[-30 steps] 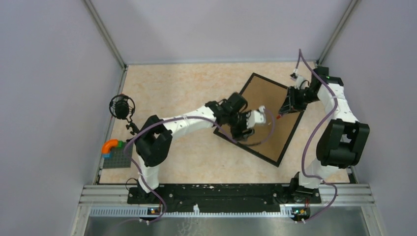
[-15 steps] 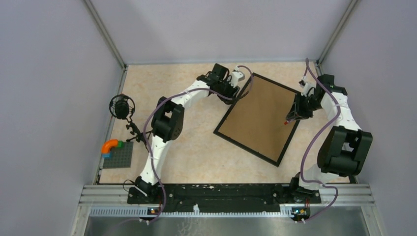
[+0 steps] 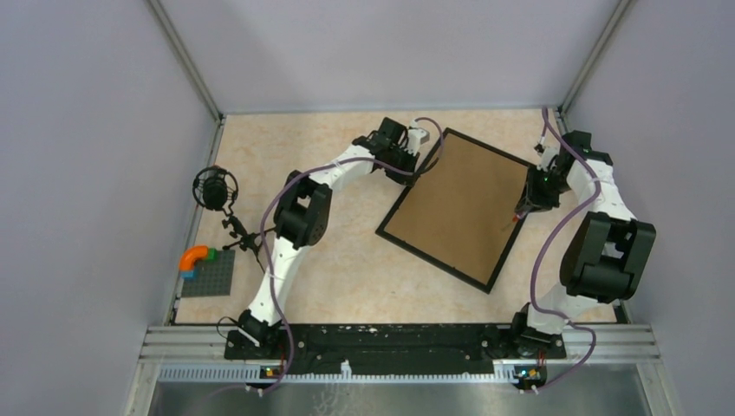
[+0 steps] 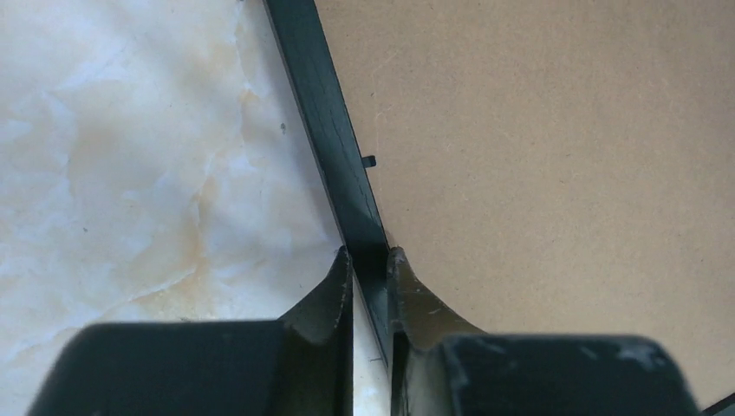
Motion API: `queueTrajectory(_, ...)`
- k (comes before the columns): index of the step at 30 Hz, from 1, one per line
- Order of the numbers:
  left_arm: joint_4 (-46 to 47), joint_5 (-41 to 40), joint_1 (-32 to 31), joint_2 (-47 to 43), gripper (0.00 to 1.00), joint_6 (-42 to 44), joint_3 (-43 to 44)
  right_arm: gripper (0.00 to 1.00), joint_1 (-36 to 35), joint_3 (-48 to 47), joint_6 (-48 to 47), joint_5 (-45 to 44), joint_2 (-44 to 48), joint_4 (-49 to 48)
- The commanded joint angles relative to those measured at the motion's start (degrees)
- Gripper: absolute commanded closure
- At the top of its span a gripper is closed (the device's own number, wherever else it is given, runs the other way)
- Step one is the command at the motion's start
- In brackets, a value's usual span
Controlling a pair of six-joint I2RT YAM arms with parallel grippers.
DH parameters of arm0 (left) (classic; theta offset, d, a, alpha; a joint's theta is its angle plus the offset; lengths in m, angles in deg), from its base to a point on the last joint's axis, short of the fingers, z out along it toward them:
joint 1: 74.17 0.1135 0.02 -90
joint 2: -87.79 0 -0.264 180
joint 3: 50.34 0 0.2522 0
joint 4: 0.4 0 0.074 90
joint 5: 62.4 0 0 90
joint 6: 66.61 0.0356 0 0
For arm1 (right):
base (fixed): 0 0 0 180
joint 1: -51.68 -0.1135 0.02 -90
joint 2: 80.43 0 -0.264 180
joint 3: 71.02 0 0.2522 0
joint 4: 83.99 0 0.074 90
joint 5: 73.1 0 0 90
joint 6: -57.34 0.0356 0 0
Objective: Take the photo out of the frame
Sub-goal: Adjust the photo frame at the center of the board.
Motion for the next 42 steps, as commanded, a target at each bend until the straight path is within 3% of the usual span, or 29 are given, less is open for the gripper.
queueTrajectory(1,-4.74,-9.29,-0.37,-0.57,0.93,-0.95,-5.04,1.0,0.53,-2.38,-1.24,-7.04,-3.89,-3.22)
queueTrajectory(3,-4.29,-10.54,-0.35,-3.93,1.0,-1.91,-11.61,1.0,0.33,-2.95,-1.18,-6.8,-5.55,-4.3)
queueTrajectory(8,-1.74,-11.22,0.11,-14.84,1.0,-6.45,-29.4,1.0,-2.55,-7.97,-1.95,-6.89,-11.68,-6.33)
queueTrajectory(12,0.42,-6.9,0.3,-22.6,1.0,-12.35,-40.88,1.0,-7.91,-14.0,-2.58,-5.13,-17.57,-7.14)
queueTrajectory(15,7.07,-1.82,0.13,-29.45,1.0,-17.71,-49.61,1.0,-12.42,-19.24,-2.39,-2.31,-22.49,-8.14)
queueTrajectory(21,11.28,2.57,1.42,-36.14,0.78,-23.73,-52.08,1.0,-18.21,-32.44,-3.22,-0.61,-32.37,-6.84)
queueTrajectory(25,12.39,-1.09,2.9,-34.02,0.55,-18.55,-46.14,1.0,-17.93,-39.08,-4.36,0.21,-34.24,-3.43)
queueTrajectory(28,8.3,-1.44,2.96,-27.41,0.51,-11.24,-33.67,1.0,-15.6,-38.43,-2.9,3.87,-30.02,-2.01)
queueTrajectory(31,7.18,0.27,2.93,-20.55,0.5,-5.63,-24.09,1.0,-11.05,-30.76,-1.2,5.82,-21.83,-3.11)
queueTrajectory(36,4.38,-0.29,2.83,-8.14,0.47,-4.16,-8.17,1.0,-4.68,-17.45,0.81,6.52,-9.52,-5.3)
queueTrajectory(42,6.99,-1.64,2.09,-0.06,0.43,-5.02,1.35,1.0,-0.49,-2.9,4.32,3.22,2.63,-11.36)
